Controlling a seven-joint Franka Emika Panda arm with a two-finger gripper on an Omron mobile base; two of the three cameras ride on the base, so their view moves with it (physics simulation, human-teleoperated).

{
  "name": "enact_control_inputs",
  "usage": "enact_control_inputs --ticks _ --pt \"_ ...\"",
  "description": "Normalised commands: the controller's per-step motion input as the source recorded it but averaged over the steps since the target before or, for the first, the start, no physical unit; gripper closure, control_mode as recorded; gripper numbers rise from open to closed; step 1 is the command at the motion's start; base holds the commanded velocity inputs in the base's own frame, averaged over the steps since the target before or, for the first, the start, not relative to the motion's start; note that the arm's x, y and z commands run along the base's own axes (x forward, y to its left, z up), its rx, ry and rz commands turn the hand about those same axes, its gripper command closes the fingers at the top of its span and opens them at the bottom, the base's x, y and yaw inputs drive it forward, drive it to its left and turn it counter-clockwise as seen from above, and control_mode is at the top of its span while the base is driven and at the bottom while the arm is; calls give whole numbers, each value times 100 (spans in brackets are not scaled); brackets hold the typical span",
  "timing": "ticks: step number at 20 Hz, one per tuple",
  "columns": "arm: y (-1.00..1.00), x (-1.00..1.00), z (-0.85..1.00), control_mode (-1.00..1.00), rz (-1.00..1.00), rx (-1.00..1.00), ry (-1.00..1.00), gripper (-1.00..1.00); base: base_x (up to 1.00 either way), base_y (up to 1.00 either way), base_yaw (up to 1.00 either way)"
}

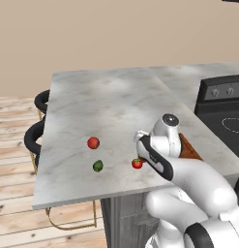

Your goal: Place the avocado, onion, tomato, and bell pepper on the cutting board.

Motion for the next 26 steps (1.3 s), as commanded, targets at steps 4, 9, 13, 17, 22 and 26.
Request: enact_control_inputs --ticks 4,9,13,17,22,26 --pt "5 16 -26 -100 -2 0 1 -100 0 0 0" --pt "8 5 -28 -100 -1 0 3 -100 0 0 0" --pt "3 0 -28 -100 -2 0 1 -100 0 0 0" --pt "0 5 -28 -100 -2 0 0 -100 0 0 0" --pt "0 27 -25 -100 -3 0 0 -100 0 0 0" --pt "0 32 -23 -100 -3 0 0 -100 0 0 0"
